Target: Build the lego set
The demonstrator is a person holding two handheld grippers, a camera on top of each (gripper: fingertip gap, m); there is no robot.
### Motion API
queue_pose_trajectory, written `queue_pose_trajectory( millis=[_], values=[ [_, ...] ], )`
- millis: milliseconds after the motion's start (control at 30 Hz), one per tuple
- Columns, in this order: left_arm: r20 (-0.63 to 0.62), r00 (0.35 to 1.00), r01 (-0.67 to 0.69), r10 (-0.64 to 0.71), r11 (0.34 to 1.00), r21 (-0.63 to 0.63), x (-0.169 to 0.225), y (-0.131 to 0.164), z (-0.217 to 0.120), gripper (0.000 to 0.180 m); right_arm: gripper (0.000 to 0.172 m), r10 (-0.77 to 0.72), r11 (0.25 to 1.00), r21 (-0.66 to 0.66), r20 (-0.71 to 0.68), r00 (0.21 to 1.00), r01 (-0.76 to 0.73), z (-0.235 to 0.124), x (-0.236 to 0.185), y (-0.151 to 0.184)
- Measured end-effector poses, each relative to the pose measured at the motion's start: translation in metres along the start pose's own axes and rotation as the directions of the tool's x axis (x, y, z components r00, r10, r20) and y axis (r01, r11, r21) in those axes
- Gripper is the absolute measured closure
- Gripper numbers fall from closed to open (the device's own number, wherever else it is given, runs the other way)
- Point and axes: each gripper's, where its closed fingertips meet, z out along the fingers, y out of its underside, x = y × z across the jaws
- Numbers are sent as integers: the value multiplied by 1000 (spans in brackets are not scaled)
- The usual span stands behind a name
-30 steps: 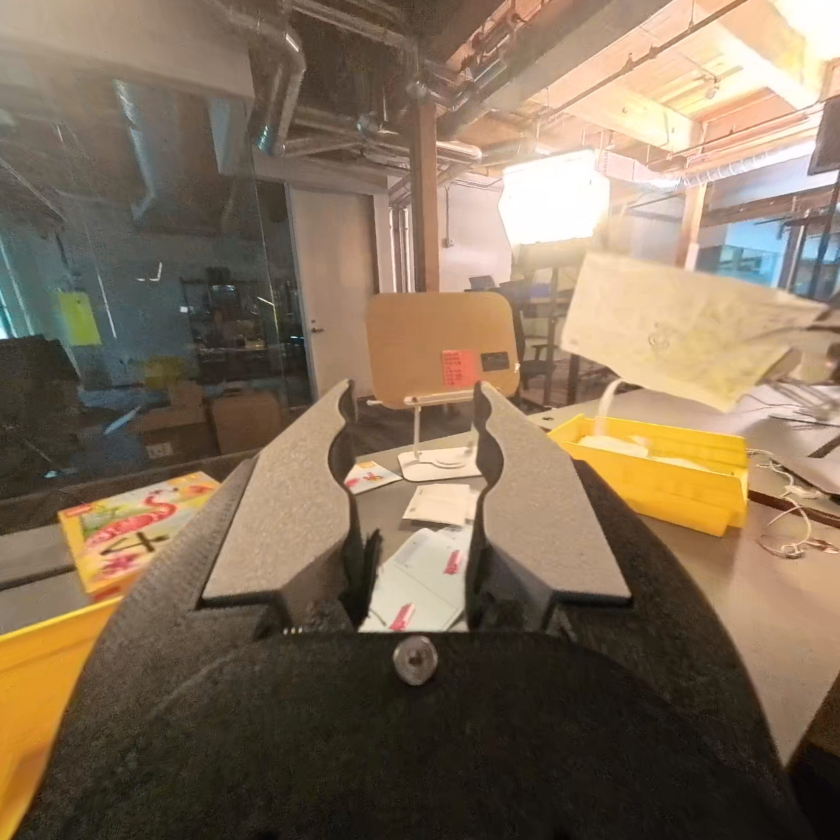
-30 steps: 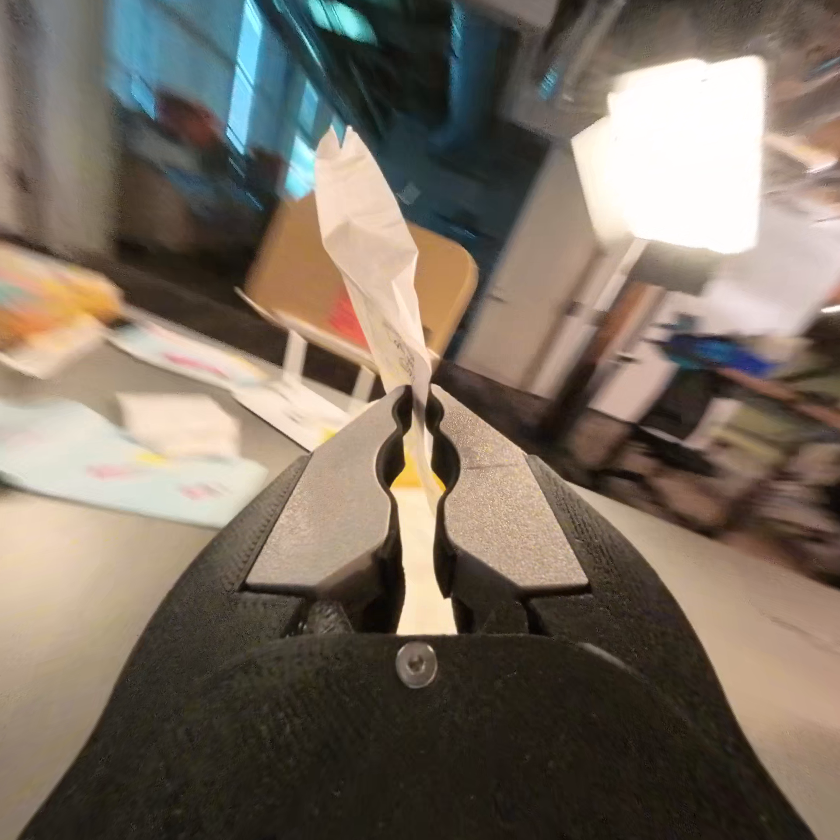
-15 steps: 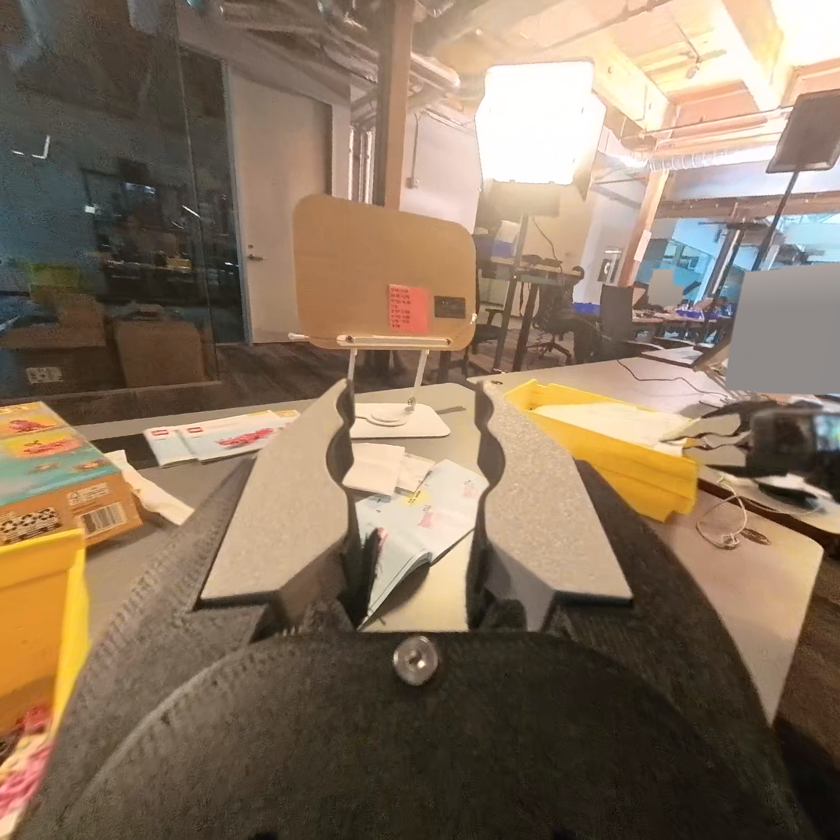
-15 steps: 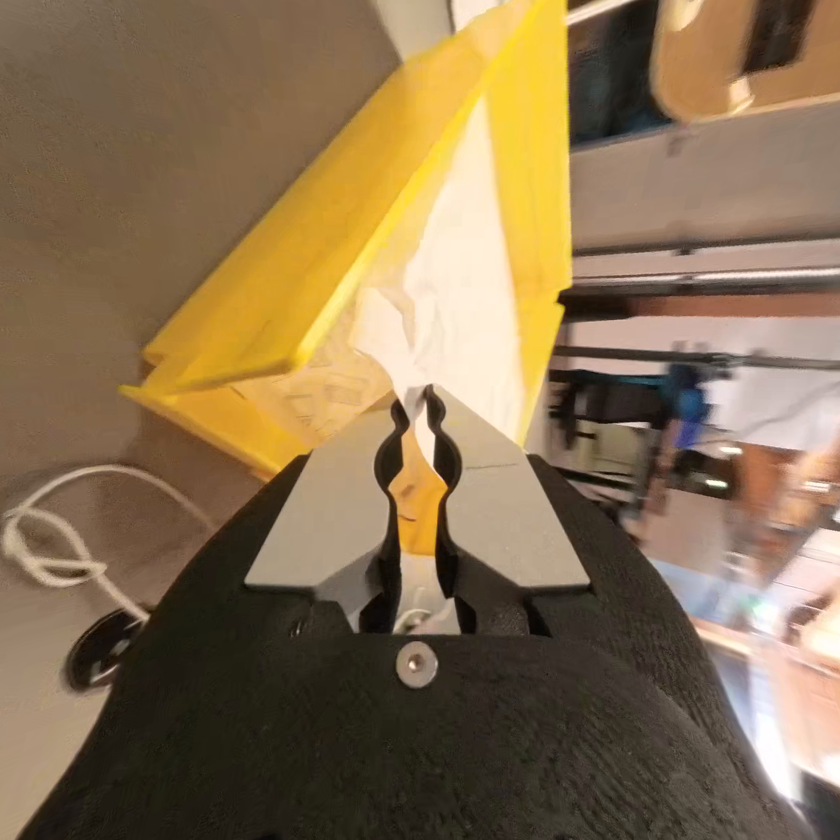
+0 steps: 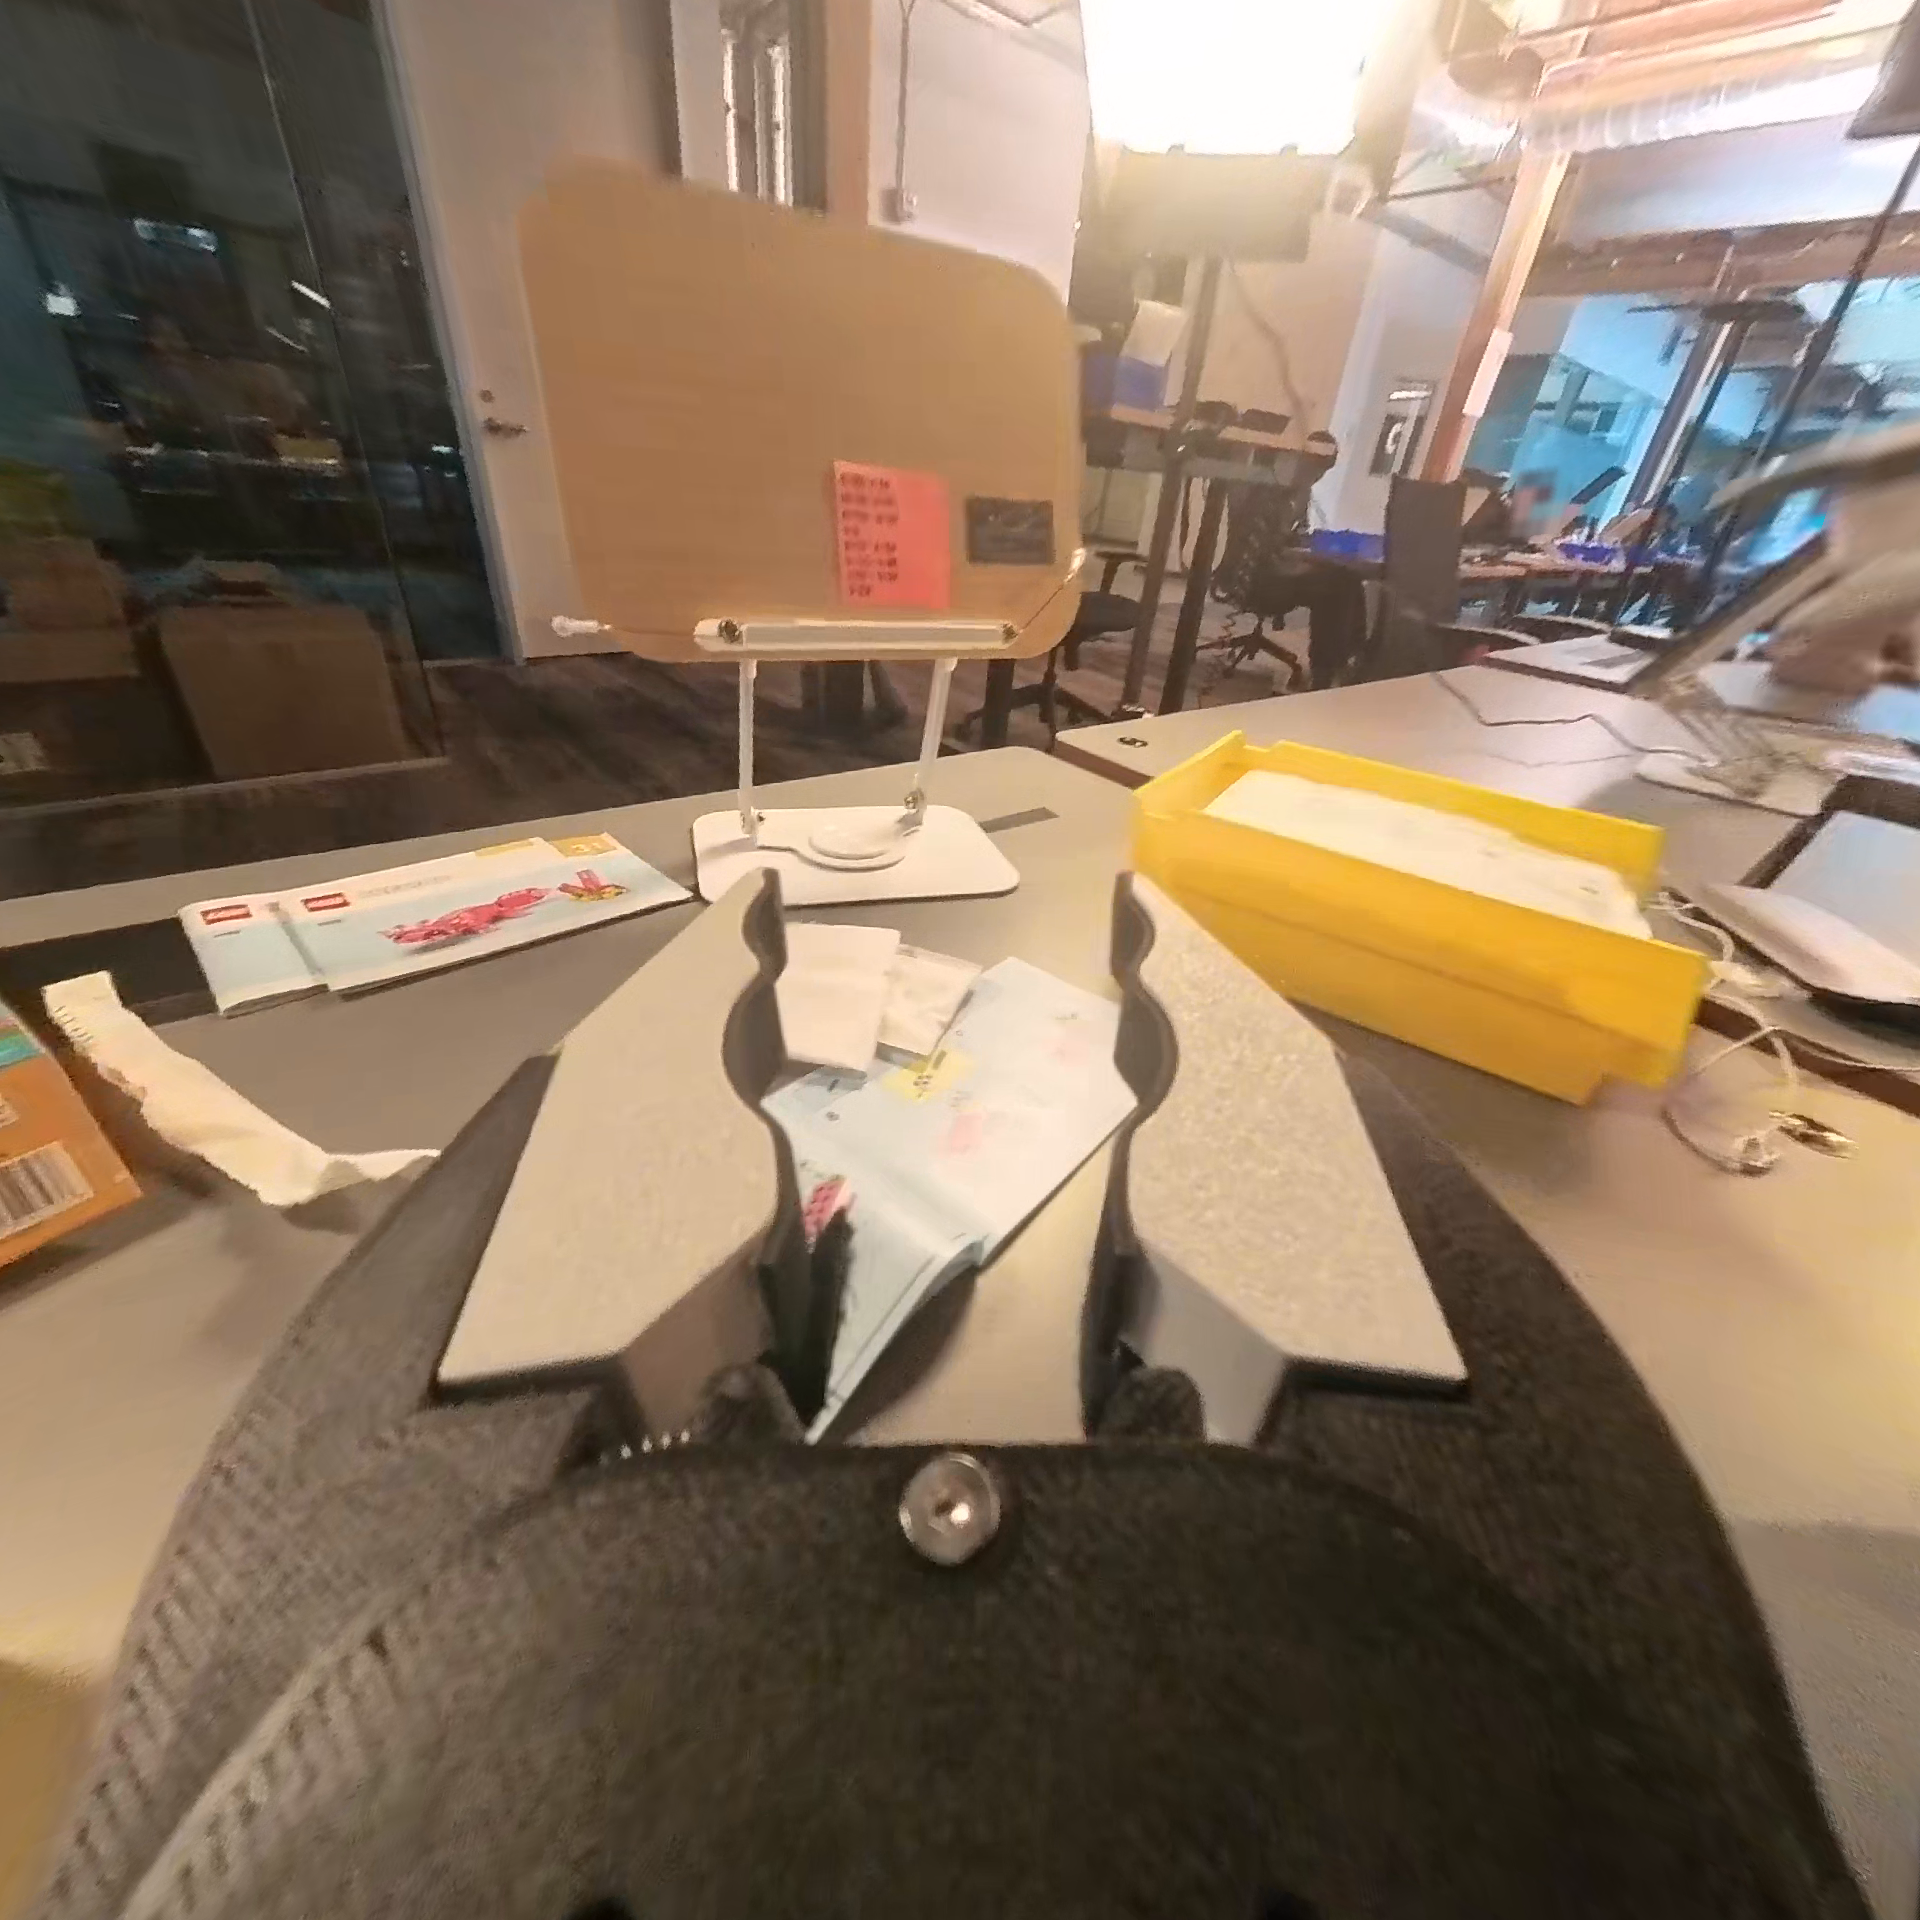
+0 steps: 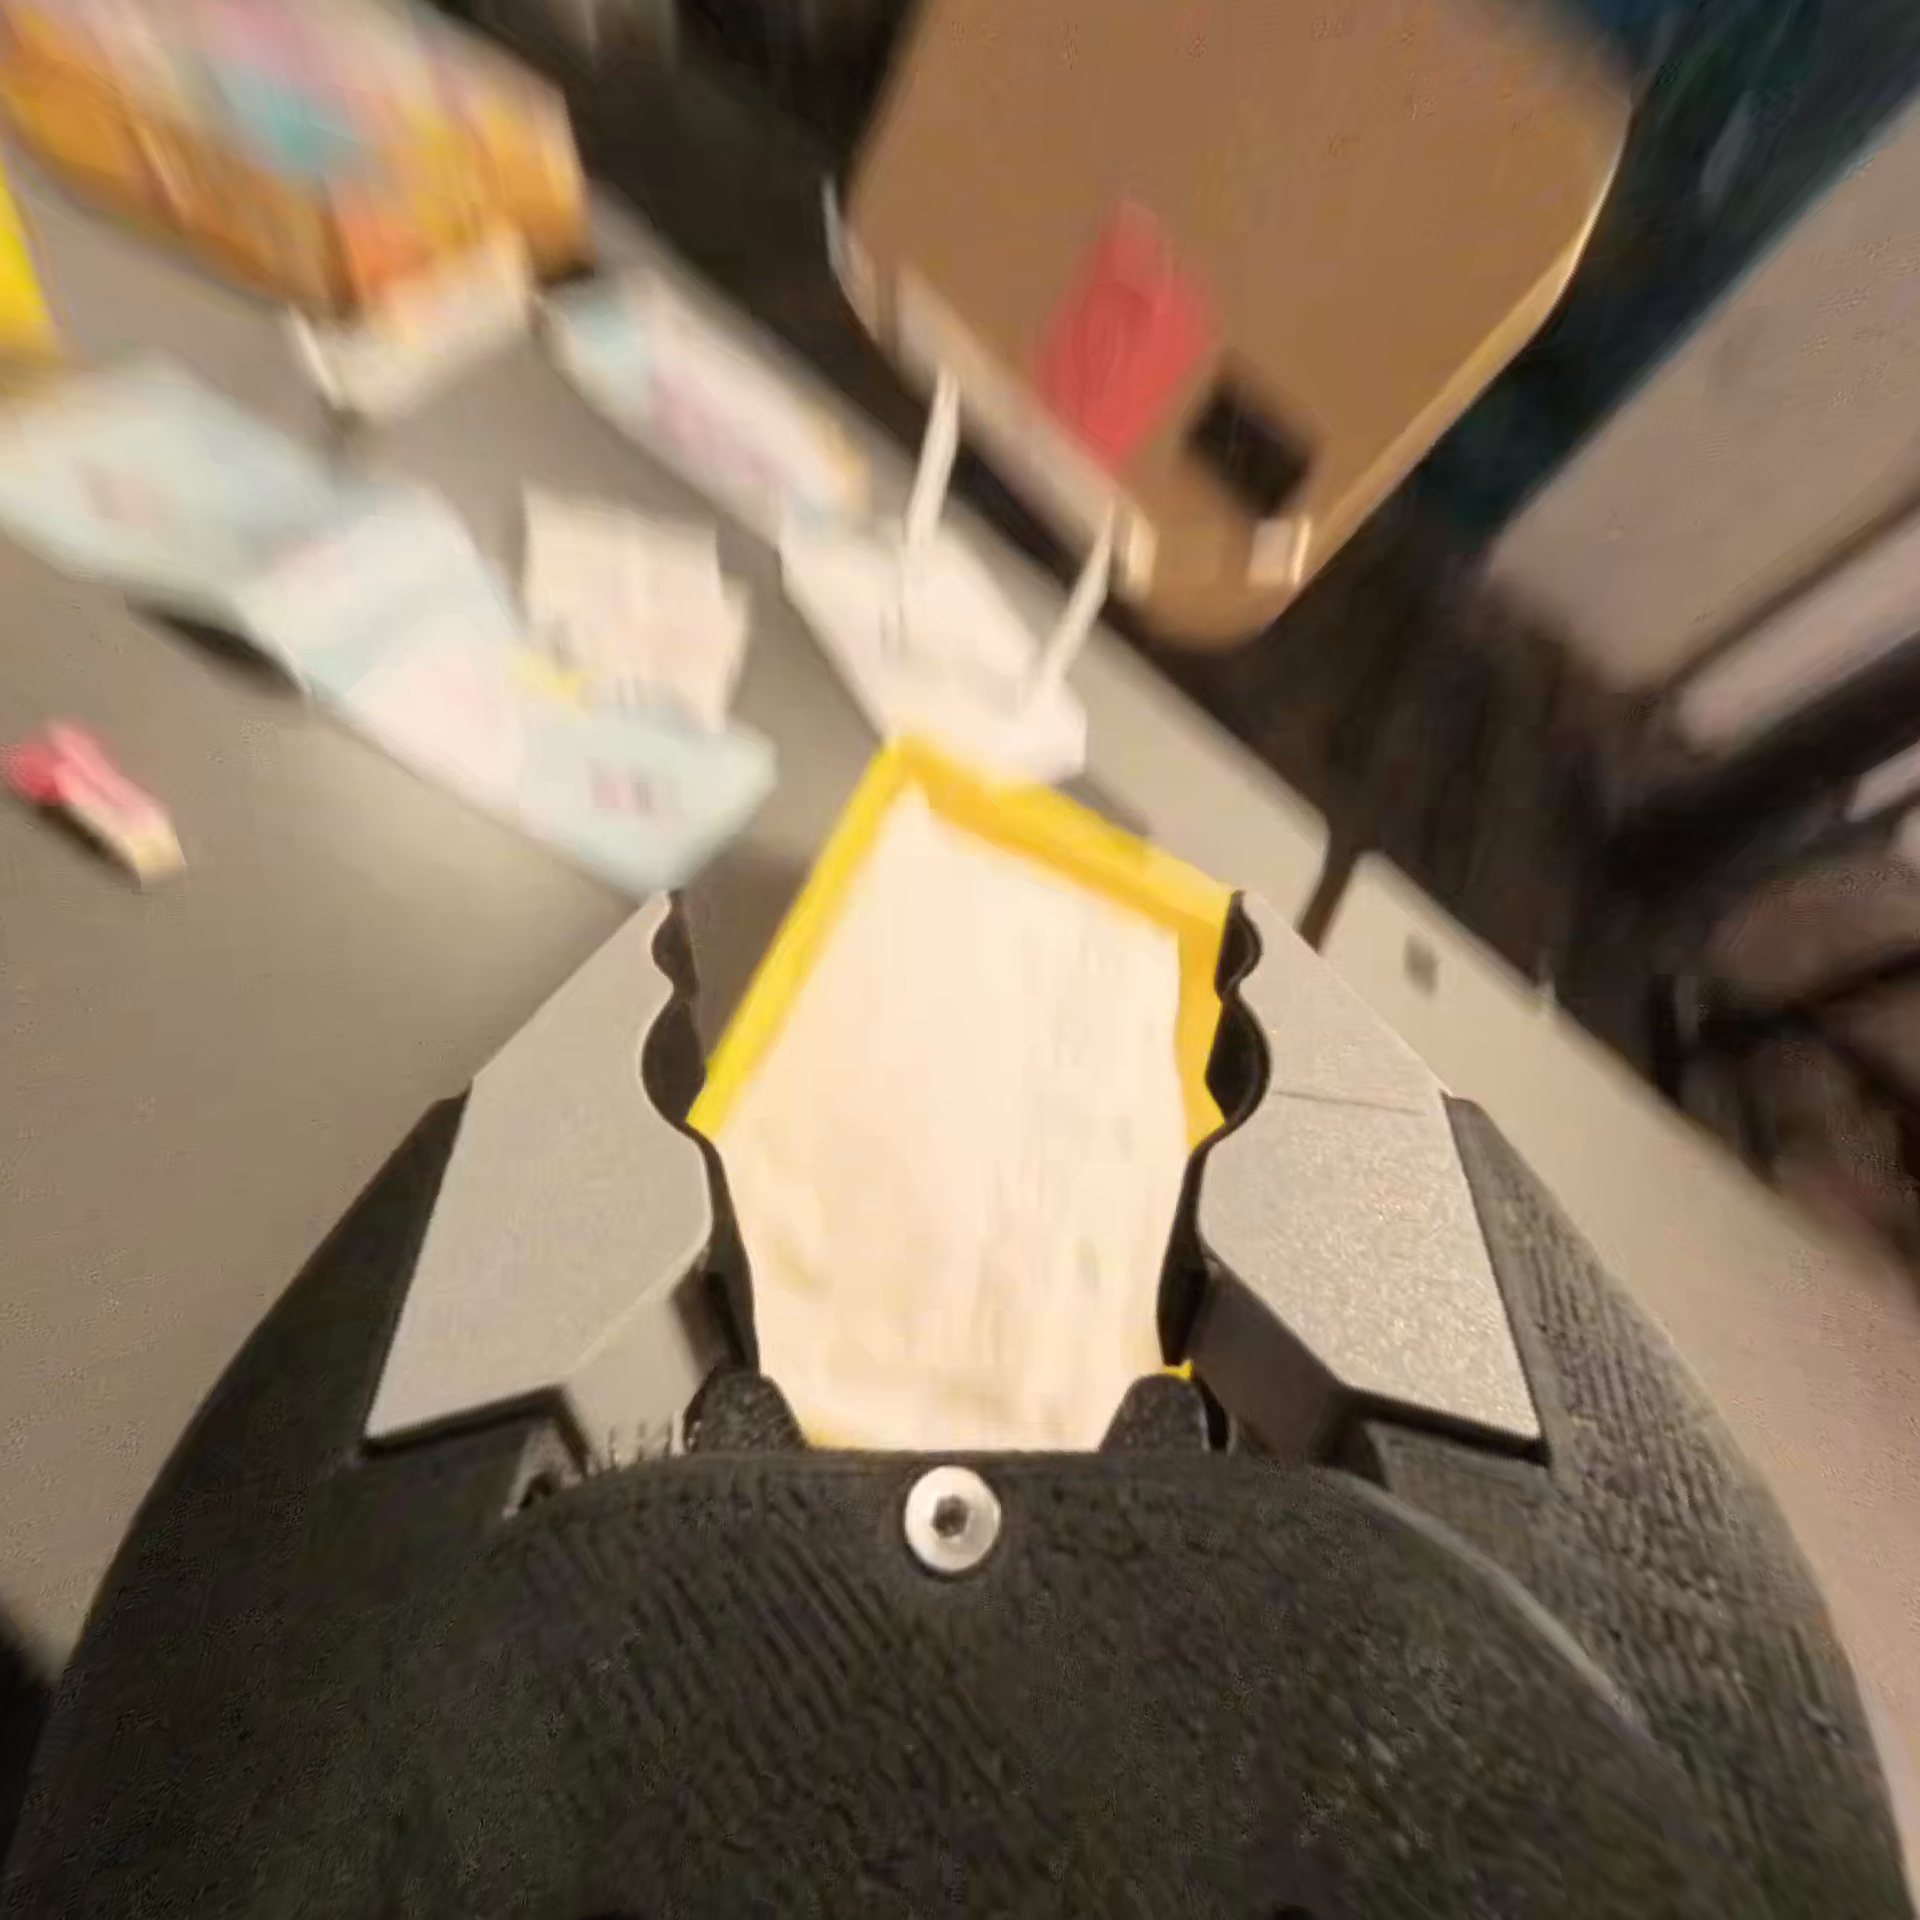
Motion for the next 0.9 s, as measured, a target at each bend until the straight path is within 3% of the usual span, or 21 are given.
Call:
queue_pose_trajectory(
  millis=[67,100,167,267,333,400,500,633,667,767,833,900],
  values=[
    [15,1000,6,-6,999,-52,-8,11,14,118,86,-37,935,353,-18,999,41,7,-27,-64],
    [7,1000,19,-18,995,-94,-10,17,24,116,90,-64,886,459,-25,998,68,17,-46,-81],
    [-29,1000,2,-8,981,-194,-12,32,50,110,95,-85,827,554,-48,995,98,54,-81,-89],
    [-155,964,-260,216,888,-379,-16,66,89,104,96,-107,834,537,-71,992,128,134,-120,-64],
    [-297,863,-505,409,723,-471,-30,94,107,102,98,-48,854,516,-58,997,71,179,-130,-41],
    [-374,768,-636,519,554,-537,-57,115,122,104,98,54,864,502,-23,998,-35,207,-133,-21],
    [-532,613,-786,584,381,-487,-72,137,137,114,99,103,856,513,-47,994,-65,222,-136,-2],
    [-670,290,-936,684,56,-348,-91,165,152,128,103,51,881,472,-38,998,-27,231,-143,8],
    [-682,243,-948,690,20,-317,-92,170,156,130,104,59,881,471,-20,998,-42,232,-145,9],
    [-684,176,-970,708,6,-243,-88,179,169,141,104,80,886,458,9,997,-75,234,-144,12],
    [-665,95,-983,741,-37,-182,-85,179,177,143,104,94,885,455,23,995,-95,235,-144,13],
    [-576,-15,-985,817,-111,-133,-84,174,190,173,107,98,888,449,39,994,-105,235,-144,16]
  ],
)
